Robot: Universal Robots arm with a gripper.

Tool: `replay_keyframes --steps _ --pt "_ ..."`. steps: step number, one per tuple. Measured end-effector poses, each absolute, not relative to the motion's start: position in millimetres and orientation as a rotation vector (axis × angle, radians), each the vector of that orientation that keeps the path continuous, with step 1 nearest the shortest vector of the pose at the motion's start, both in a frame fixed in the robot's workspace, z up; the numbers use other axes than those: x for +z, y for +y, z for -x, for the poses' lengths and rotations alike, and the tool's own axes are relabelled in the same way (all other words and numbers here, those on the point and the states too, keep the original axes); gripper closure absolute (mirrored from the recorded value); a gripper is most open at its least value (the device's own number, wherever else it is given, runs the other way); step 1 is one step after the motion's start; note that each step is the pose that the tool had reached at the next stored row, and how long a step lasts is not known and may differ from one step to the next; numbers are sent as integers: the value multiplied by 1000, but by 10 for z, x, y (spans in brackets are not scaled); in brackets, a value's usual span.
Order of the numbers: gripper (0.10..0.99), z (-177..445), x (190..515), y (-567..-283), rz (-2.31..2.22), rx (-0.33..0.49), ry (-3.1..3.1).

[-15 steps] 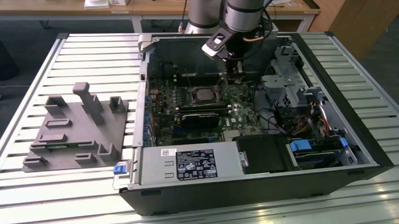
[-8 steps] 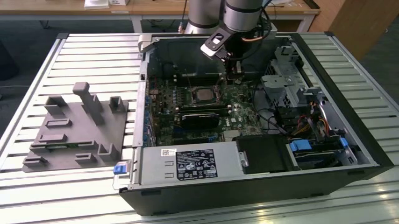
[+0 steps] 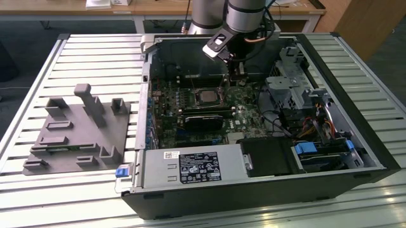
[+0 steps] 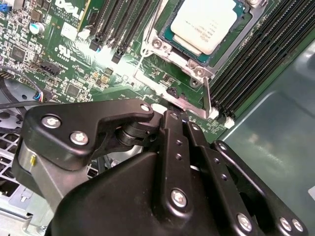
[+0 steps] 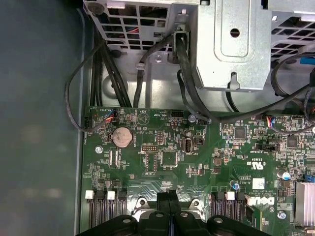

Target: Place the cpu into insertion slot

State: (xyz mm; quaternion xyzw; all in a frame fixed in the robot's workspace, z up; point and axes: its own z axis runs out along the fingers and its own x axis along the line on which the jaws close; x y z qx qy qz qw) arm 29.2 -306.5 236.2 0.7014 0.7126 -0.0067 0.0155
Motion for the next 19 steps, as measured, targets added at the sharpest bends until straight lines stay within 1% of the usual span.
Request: replay_keyframes --steps 19 --pt "980 -189 2362 -3065 -2182 -21 2217"
